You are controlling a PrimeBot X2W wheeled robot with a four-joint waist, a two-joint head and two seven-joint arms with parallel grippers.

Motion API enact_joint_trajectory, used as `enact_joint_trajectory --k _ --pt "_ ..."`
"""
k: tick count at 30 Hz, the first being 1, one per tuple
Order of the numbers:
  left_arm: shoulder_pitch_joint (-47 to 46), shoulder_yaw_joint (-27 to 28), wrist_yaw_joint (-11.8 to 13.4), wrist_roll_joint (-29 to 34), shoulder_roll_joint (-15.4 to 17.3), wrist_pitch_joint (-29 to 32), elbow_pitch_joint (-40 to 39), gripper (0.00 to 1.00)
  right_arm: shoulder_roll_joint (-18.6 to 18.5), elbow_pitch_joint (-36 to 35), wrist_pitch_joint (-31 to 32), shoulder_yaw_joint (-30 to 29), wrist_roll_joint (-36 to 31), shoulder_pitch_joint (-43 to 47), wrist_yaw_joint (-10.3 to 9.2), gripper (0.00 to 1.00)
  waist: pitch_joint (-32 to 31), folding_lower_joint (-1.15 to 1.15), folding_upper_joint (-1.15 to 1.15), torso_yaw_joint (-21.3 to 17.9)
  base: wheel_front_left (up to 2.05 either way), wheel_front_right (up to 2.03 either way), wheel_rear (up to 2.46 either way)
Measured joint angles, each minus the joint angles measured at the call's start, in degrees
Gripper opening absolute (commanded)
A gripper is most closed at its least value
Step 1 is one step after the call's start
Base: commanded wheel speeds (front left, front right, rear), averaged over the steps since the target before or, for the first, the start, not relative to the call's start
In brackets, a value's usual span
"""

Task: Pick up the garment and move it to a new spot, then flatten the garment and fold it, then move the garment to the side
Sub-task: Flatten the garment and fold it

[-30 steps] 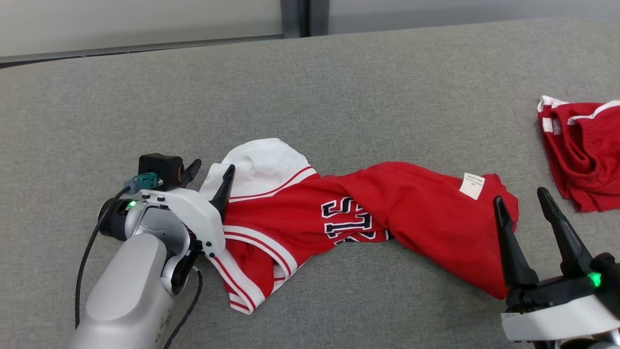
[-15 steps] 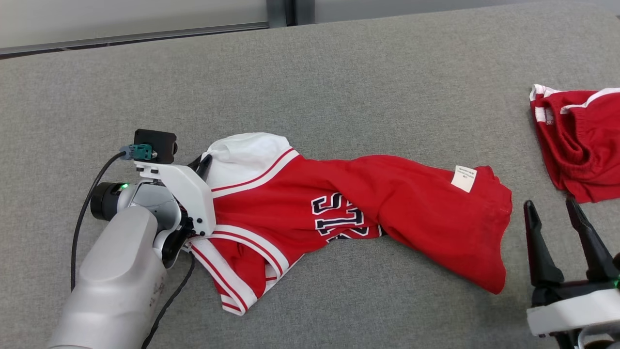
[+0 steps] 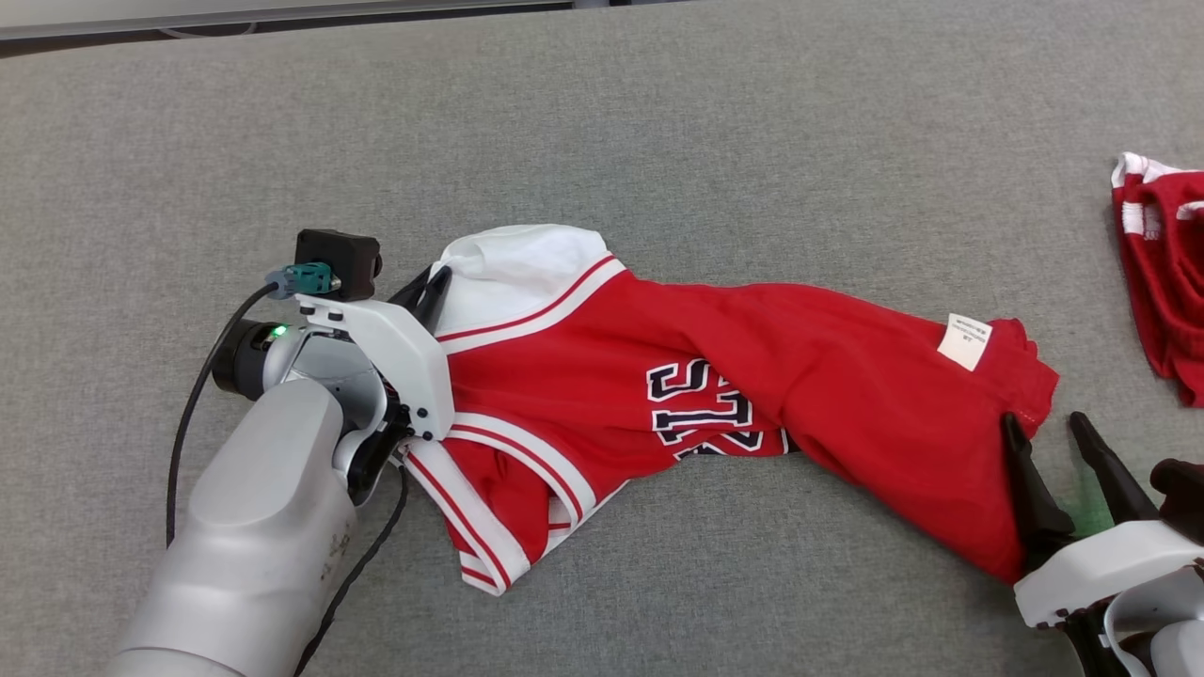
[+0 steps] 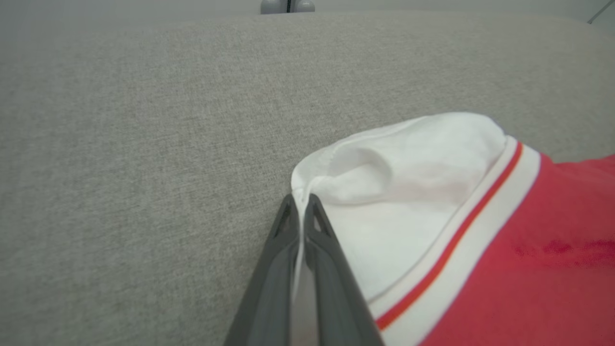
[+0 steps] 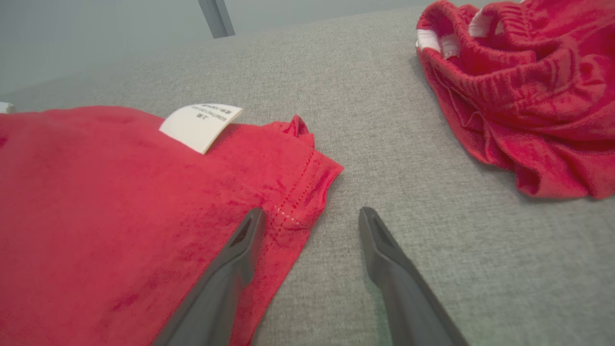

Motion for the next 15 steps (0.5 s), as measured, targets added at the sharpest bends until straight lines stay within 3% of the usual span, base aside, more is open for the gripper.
enact_joint_trajectory --k 1,2,3,5,15 --pt "0.0 -0.2 0.0 -0.1 -0.1 -0.2 0.1 0.0 -0.3 1.0 0.0 0.5 0.3 -0.4 -0.01 0.78 0.1 0.0 0.0 0.2 0.0 0.0 0.0" --pt "0.0 -0.4 0.0 -0.4 -0.3 -0.6 0.3 0.0 -0.6 1.6 0.0 0.9 0.5 -0.6 -0.01 0.48 0.0 0.0 0.0 0.5 0.0 0.0 0.0" --pt "0.0 -0.6 0.0 -0.5 -0.3 -0.9 0.4 0.0 -0.7 2.2 0.0 1.3 1.1 -0.7 -0.01 0.38 0.0 0.0 0.0 0.6 0.0 0.0 0.0" --pt "0.0 -1.0 0.0 -0.7 -0.2 -1.4 0.6 0.0 -1.1 3.0 -0.2 2.1 1.8 -0.8 0.0 0.0 -0.3 0.0 0.0 0.7 0.0 0.0 0.0" --pt "-0.1 -2.4 0.0 -1.7 0.0 -4.7 1.3 0.0 -2.9 3.9 -2.8 3.9 3.7 -1.6 0.0 0.0 -1.1 0.0 0.0 0.4 0.0 0.0 0.0"
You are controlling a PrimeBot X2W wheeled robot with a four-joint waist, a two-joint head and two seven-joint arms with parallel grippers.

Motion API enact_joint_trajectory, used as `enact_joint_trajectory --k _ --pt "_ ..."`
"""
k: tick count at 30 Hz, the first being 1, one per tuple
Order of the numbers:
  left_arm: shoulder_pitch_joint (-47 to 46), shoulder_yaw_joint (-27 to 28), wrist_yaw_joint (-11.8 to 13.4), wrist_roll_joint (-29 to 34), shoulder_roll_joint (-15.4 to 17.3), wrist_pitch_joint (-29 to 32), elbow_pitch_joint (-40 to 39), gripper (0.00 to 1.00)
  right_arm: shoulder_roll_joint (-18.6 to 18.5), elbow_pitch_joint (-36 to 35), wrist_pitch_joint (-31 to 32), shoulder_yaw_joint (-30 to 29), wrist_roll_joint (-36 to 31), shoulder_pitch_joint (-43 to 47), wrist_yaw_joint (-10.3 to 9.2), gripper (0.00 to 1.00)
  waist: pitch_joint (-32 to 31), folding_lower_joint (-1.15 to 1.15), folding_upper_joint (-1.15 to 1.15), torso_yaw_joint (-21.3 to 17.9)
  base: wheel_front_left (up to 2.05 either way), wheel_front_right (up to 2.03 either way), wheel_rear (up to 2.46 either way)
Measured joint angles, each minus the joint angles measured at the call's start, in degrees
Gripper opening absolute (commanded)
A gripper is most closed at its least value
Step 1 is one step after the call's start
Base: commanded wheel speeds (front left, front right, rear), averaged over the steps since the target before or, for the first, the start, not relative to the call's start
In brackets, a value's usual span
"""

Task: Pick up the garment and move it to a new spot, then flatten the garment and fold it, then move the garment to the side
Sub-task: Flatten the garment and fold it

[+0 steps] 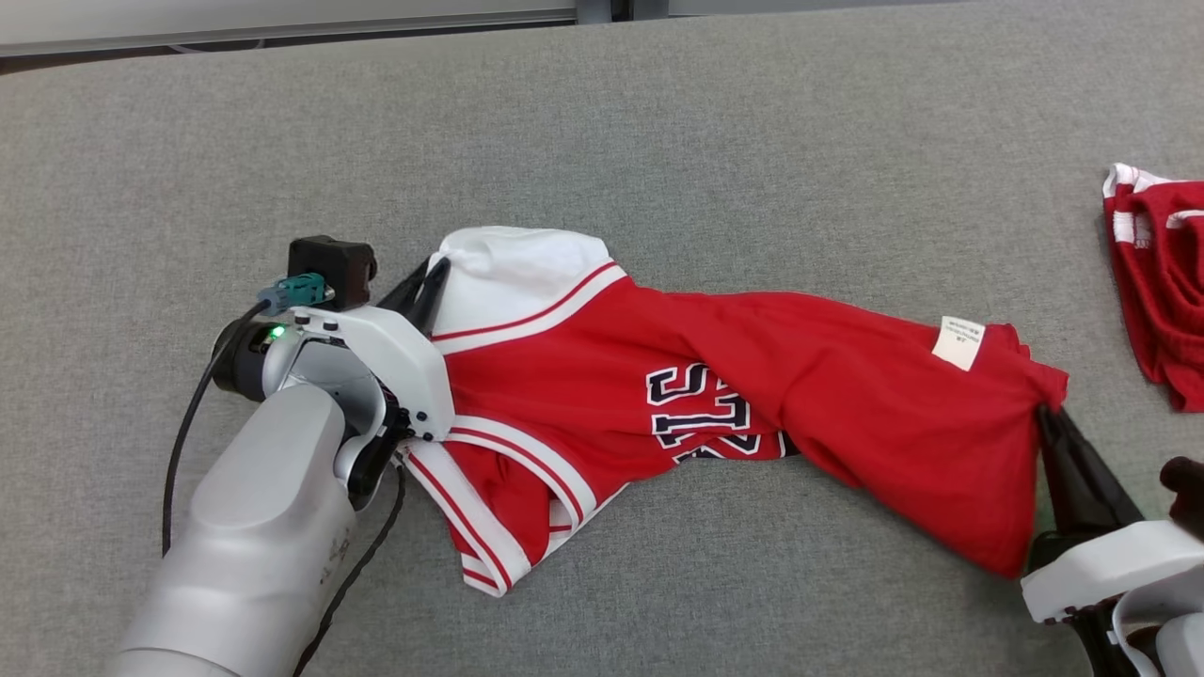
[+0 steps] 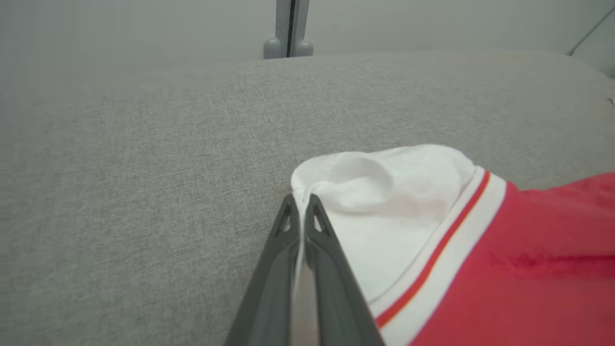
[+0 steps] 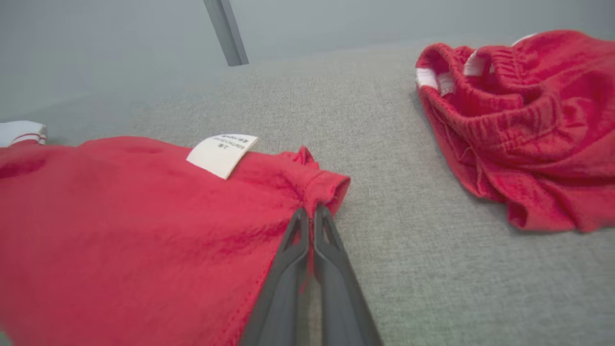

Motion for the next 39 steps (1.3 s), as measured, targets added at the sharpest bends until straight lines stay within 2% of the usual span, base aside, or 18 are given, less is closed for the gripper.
enact_joint_trajectory --k 4,8,11,13,20,26,32,35,39 --pt "0.0 0.4 0.0 -0.1 0.7 -4.5 -1.8 0.0 -0.6 -2.2 -3.4 -0.8 -1.8 0.2 0.0 0.0 -0.6 0.0 0.0 -0.2 0.0 0.0 0.0" --pt "1.0 1.4 1.3 0.2 2.0 -9.1 -7.1 0.0 -1.2 -6.2 -5.2 -2.1 -4.1 0.5 0.0 0.0 -1.7 0.0 0.0 -0.5 0.0 0.0 0.0" --pt "2.9 2.9 2.8 0.3 3.8 -10.9 -14.5 0.0 -1.7 -11.4 -5.4 -3.5 -6.0 0.5 0.0 0.0 -3.1 0.0 0.0 -0.6 0.0 0.0 0.0" --pt "4.8 4.8 4.6 0.8 5.7 -11.6 -24.6 0.0 -2.8 -17.4 -4.3 -5.0 -7.3 -0.1 0.0 0.0 -4.8 0.0 0.0 -0.4 0.0 0.0 0.0" --pt "7.4 8.5 11.2 3.3 10.6 -10.1 -48.6 0.0 -5.2 -29.2 0.3 -8.6 -8.6 -4.2 0.0 0.0 -9.5 0.0 0.0 0.5 0.0 0.0 0.0" --pt "6.8 10.4 14.8 4.8 14.0 -4.4 -61.1 0.0 -5.3 -34.4 3.4 -10.1 -8.1 -8.4 0.0 0.0 -12.6 0.0 0.0 1.2 0.0 0.0 0.0" --pt "5.9 11.0 15.5 3.9 14.7 -1.6 -63.1 0.0 -4.0 -33.5 3.9 -10.4 -6.8 -11.2 0.0 0.0 -12.7 0.0 0.0 0.9 0.0 0.0 0.0" --pt "3.1 10.9 14.3 3.2 14.2 -1.7 -60.0 0.0 -3.4 -31.5 3.7 -9.5 -5.8 -13.9 -0.01 0.0 -11.5 0.0 0.0 0.8 0.0 0.0 0.0" --pt "-4.4 10.5 11.4 2.5 12.8 -3.3 -51.9 0.0 -3.5 -26.2 2.6 -7.6 -4.3 -21.9 -0.01 0.0 -9.0 0.0 0.0 0.6 0.0 0.0 0.0"
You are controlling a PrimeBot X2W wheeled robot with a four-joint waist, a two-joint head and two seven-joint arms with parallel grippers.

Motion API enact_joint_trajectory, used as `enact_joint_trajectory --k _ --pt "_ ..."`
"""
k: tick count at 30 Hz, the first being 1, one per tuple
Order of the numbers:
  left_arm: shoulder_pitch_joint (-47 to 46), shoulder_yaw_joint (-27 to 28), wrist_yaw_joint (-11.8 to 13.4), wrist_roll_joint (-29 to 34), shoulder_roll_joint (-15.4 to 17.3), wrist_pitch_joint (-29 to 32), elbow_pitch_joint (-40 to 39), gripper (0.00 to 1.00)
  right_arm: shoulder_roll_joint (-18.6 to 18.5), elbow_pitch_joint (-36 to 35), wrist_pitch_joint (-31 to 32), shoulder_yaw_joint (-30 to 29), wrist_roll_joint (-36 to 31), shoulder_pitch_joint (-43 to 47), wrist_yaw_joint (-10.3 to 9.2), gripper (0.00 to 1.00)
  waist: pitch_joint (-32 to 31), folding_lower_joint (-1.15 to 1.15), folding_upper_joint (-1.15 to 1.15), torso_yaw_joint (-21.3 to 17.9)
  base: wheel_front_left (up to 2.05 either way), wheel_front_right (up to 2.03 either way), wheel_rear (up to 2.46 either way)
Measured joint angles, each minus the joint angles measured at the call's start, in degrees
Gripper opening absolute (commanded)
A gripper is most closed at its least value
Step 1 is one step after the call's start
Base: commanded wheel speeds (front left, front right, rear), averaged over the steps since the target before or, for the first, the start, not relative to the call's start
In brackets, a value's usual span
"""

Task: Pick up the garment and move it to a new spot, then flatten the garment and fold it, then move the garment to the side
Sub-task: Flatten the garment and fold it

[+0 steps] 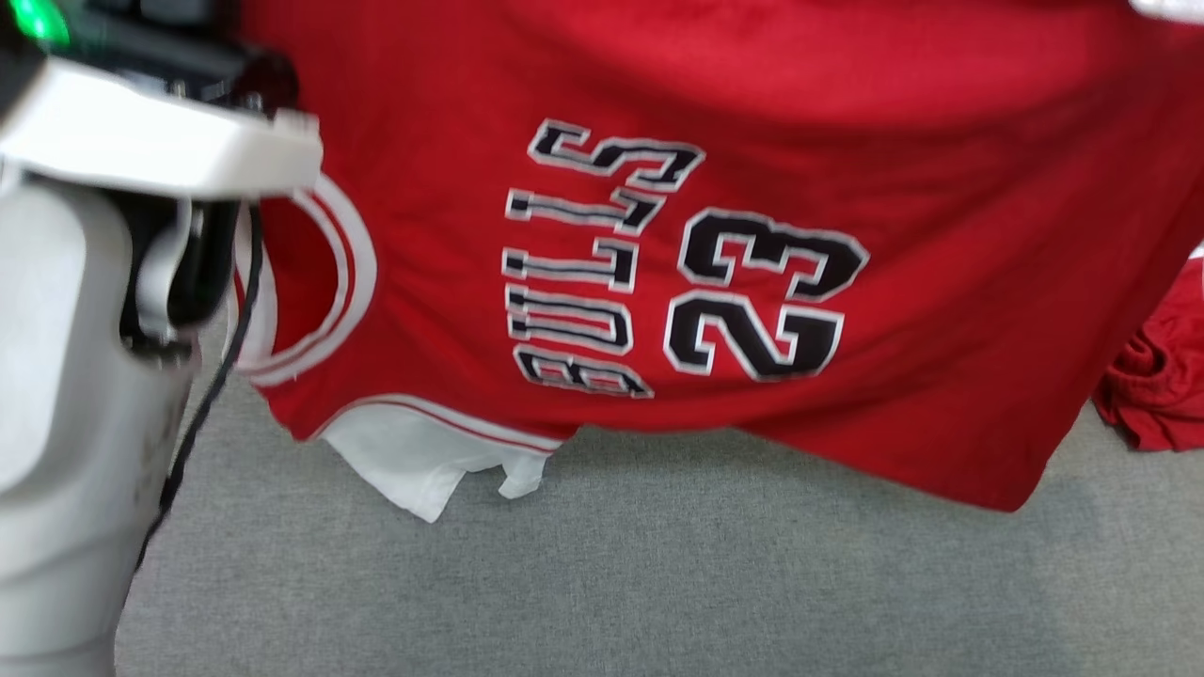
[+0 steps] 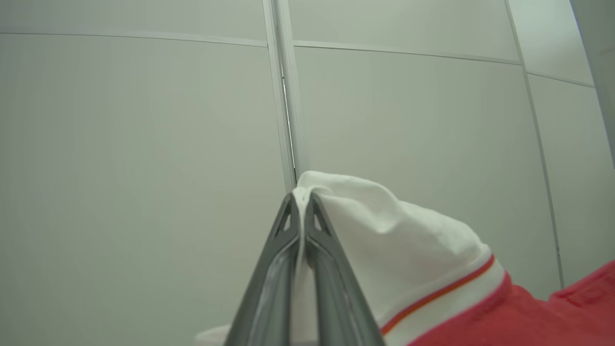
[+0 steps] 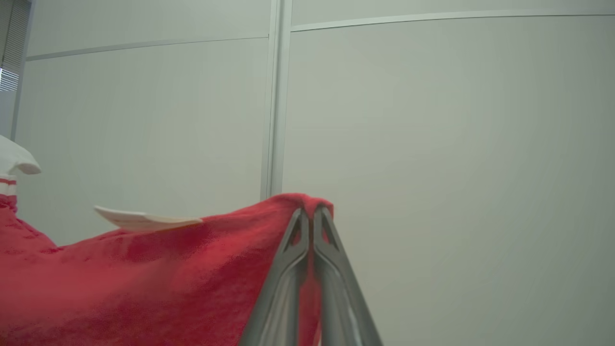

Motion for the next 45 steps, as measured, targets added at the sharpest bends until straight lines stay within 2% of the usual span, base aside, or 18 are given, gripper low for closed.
enact_joint_trajectory --k 8,14,19,20,23,27,31,36,41,45 --pt "-19.3 -0.1 -4.9 1.0 -3.6 -6.7 24.8 0.0 1.8 17.6 -5.4 7.0 1.5 -21.8 0.0 0.0 4.6 0.0 0.0 -0.9 0.0 0.0 0.0" --pt "-29.0 0.6 -7.7 3.0 -5.4 -8.8 37.4 0.0 4.0 32.6 -10.6 12.7 1.3 -35.1 0.0 0.0 6.3 0.0 0.0 -1.7 0.0 0.0 0.0" --pt "-28.6 0.4 -9.1 3.4 -8.2 -8.9 47.6 0.0 5.5 46.4 -12.3 17.7 1.7 -39.3 -0.01 0.0 8.2 0.0 0.0 -1.0 0.0 0.0 0.0" --pt "-28.6 0.4 -9.1 3.4 -8.2 -8.9 47.6 0.0 5.5 46.4 -12.3 17.7 1.7 -39.3 -0.01 0.0 8.2 0.0 0.0 -1.0 0.0 0.0 0.0" --pt "-24.8 0.6 -9.8 2.9 -10.1 -8.8 53.2 0.0 7.0 53.5 -12.7 21.3 2.9 -39.1 0.0 0.0 9.4 0.0 0.0 -0.4 0.0 0.0 0.0" --pt "-19.9 1.5 -10.4 1.8 -12.3 -8.9 58.3 0.0 8.7 59.3 -13.1 24.3 5.6 -37.1 0.01 0.0 11.4 0.0 0.0 0.1 0.0 0.0 0.0" --pt "-15.9 3.1 -10.9 1.2 -13.1 -8.8 60.2 0.0 9.3 59.6 -13.1 25.7 7.5 -33.6 0.0 0.0 13.0 0.0 0.0 0.2 0.0 0.0 0.0" --pt "-12.5 5.6 -11.0 2.2 -13.1 -8.9 56.0 0.0 8.1 53.5 -13.1 24.5 8.0 -28.6 0.0 0.0 13.7 0.0 0.0 -0.1 0.0 0.0 0.0" --pt "-3.3 10.8 -11.3 3.3 -13.1 -8.9 45.1 0.0 6.4 41.4 -13.2 21.6 7.4 -16.8 0.0 0.0 11.9 0.0 0.0 0.1 0.0 0.0 0.0" --pt "7.5 14.9 -11.3 5.3 -13.3 -8.9 34.6 0.0 5.6 32.1 -13.2 19.3 5.9 -4.9 -0.01 0.0 9.8 0.0 0.0 0.2 0.0 0.0 0.0"
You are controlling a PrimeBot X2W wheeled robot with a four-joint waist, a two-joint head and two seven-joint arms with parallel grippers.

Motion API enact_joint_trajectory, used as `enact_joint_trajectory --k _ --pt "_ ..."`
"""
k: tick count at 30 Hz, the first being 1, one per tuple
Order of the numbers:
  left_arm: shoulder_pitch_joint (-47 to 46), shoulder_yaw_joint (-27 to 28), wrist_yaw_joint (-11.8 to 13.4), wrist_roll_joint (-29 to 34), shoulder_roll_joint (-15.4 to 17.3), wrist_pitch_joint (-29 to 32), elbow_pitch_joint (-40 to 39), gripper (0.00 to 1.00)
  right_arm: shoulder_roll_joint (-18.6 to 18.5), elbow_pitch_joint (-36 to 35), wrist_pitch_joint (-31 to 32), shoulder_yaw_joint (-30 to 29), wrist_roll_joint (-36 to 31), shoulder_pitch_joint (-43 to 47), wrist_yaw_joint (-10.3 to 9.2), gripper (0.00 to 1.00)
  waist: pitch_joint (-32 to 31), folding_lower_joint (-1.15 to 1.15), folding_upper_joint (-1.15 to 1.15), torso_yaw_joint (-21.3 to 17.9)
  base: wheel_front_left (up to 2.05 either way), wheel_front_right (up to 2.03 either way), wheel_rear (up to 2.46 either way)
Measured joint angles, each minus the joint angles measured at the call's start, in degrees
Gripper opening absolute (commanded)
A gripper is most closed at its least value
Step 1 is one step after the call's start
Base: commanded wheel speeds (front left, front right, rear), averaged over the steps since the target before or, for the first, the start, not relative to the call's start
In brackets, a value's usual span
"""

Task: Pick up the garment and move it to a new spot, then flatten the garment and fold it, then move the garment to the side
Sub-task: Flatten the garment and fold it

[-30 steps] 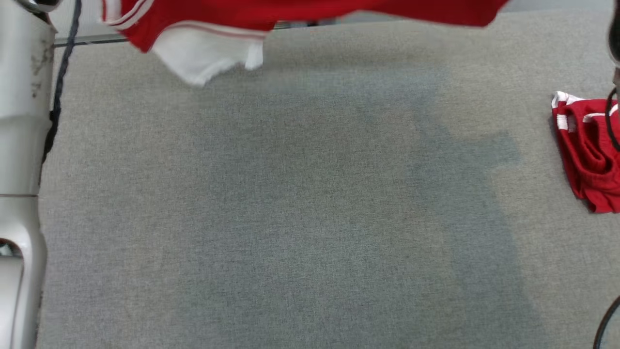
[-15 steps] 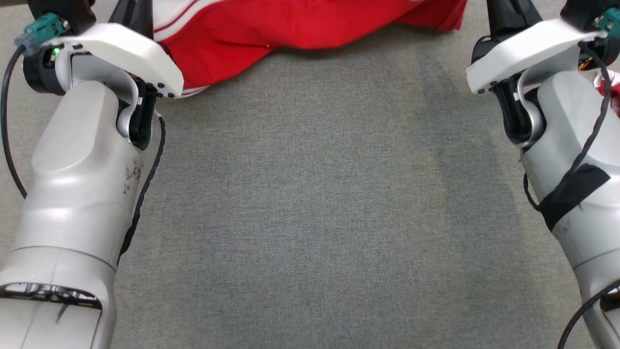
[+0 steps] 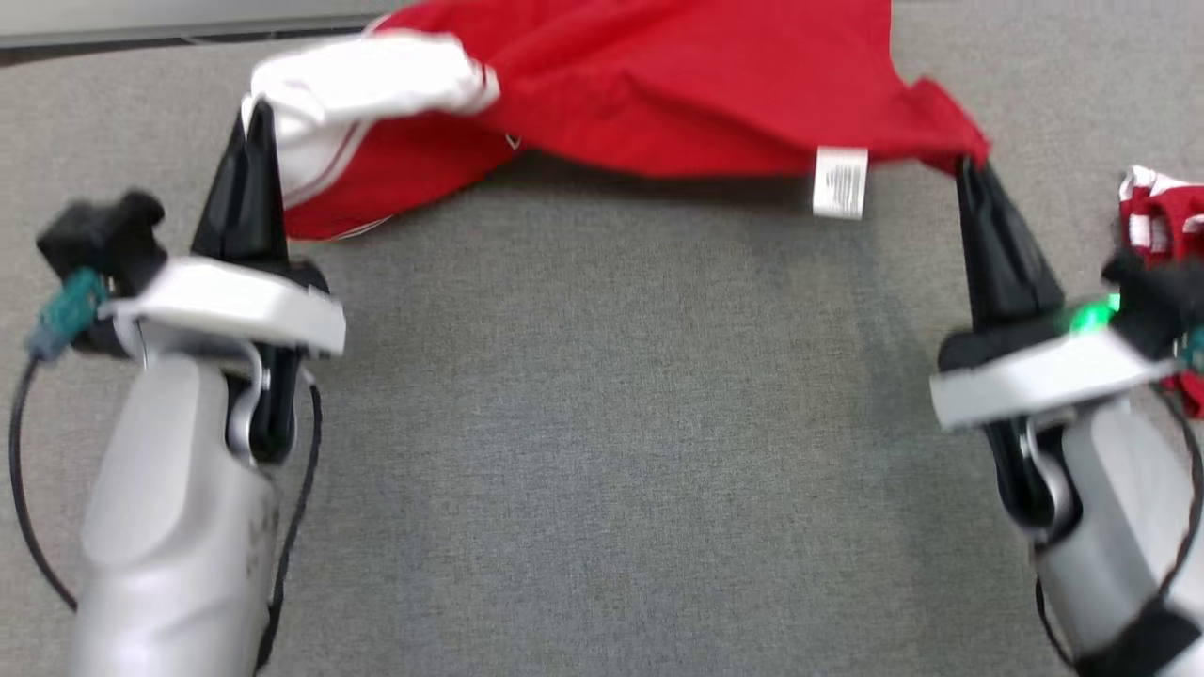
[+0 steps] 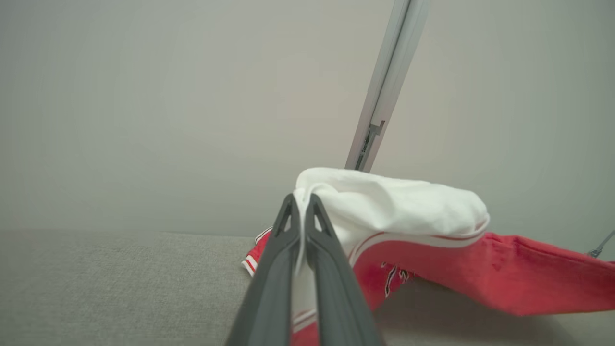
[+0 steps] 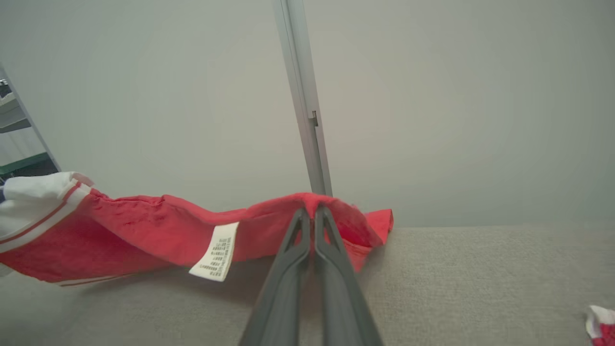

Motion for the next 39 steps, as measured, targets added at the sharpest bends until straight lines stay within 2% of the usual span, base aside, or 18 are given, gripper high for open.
enact_joint_trajectory --k 13,18,20,24,30,39 --pt "33.2 2.8 0.5 4.2 0.8 0.2 -27.5 0.0 2.1 -22.9 0.0 -8.3 -4.5 33.6 0.01 0.0 -10.6 0.0 0.0 0.8 0.0 0.0 0.0" --pt "42.0 2.8 2.7 5.0 1.4 4.4 -38.6 0.0 2.4 -28.8 0.1 -10.5 -6.2 43.4 0.01 0.0 -14.2 0.0 0.0 1.4 0.0 0.0 0.0" --pt "47.2 3.1 4.3 5.1 1.6 7.1 -44.5 0.0 3.5 -32.5 0.8 -12.4 -6.9 47.5 0.01 0.0 -15.6 0.0 0.0 1.7 0.0 0.0 0.0" --pt "51.2 3.2 5.6 5.2 1.6 9.7 -50.7 0.0 5.2 -36.2 2.6 -14.1 -7.5 51.6 0.01 0.0 -15.9 0.0 0.0 1.8 0.0 0.0 0.0" --pt "51.0 2.5 5.5 4.1 1.7 12.2 -50.8 0.0 5.7 -36.3 4.5 -14.3 -7.5 51.7 0.01 0.0 -15.0 0.0 0.0 1.4 0.0 0.0 0.0" --pt "42.6 -0.1 2.9 2.0 3.1 15.0 -38.5 0.0 4.6 -27.8 5.6 -13.3 -6.0 44.3 0.01 0.0 -10.3 0.0 0.0 1.0 0.0 0.0 0.0"
